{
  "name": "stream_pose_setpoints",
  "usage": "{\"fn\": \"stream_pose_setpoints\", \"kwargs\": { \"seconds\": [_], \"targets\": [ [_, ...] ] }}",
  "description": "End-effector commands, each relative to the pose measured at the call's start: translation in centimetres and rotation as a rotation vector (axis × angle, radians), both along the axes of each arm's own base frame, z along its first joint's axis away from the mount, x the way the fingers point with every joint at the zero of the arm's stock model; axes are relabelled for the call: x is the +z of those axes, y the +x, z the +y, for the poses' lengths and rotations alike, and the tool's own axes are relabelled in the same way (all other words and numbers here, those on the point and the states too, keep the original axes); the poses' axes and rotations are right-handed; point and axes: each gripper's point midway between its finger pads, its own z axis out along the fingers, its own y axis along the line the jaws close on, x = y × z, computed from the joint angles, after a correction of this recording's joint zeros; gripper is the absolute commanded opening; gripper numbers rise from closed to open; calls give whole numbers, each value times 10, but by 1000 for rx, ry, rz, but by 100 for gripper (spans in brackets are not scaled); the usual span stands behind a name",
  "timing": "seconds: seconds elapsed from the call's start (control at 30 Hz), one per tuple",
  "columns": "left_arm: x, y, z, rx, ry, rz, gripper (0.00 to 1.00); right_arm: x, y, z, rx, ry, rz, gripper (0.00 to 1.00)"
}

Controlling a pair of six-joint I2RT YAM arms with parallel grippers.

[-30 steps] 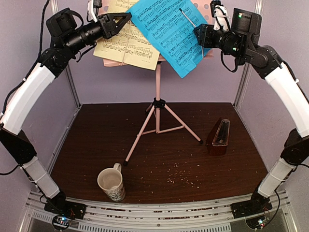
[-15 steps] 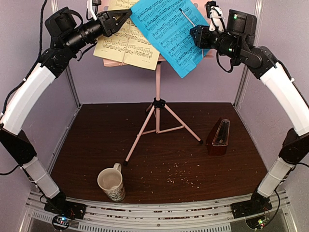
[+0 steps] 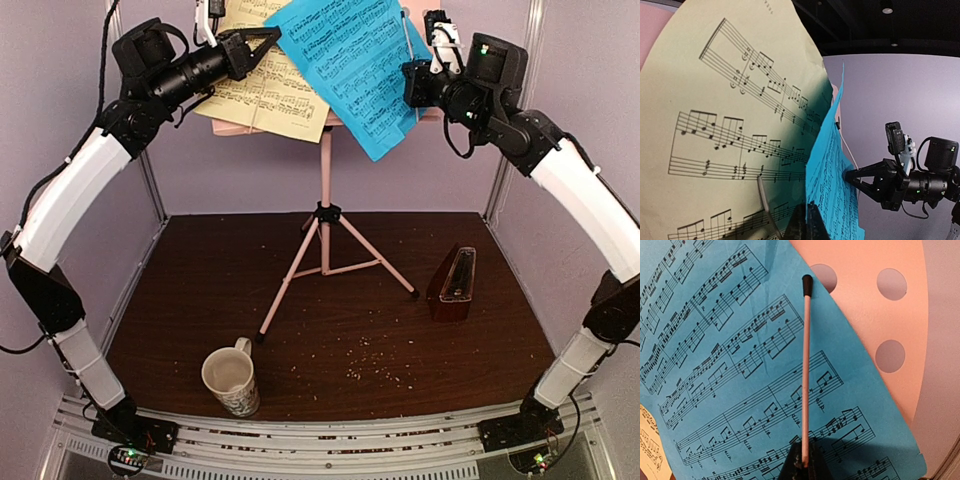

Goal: Pack up the instrument practice props

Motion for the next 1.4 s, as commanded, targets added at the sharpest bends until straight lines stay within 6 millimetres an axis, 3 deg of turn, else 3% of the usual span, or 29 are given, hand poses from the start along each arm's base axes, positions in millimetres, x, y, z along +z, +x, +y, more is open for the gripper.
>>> {"fn": "stream_pose_setpoints", "kwargs": {
  "seconds": [0.0, 0.27, 0.6, 0.93, 1.17, 1.37],
  "targets": [
    [26, -11, 10, 19, -55, -74, 0, -10, -6, 5, 35, 9, -33, 0],
    [21, -22, 18, 19, -52, -77, 0, -20, -2, 13, 60, 25, -38, 0],
    [25, -82, 45, -50, -54, -149, 0, -30, 7, 15, 50, 37, -5, 0],
    [7, -145, 52, -202, 89, -268, 0, -35, 11, 13, 41, 48, 19, 0],
    [-9, -180, 61, -294, 134, -275, 0, -37, 6, 16, 75, 46, 22, 18],
    [-31, -192, 57, -391, 181, -198, 0, -31, -5, 15, 114, 58, 11, 39]
  ]
}}
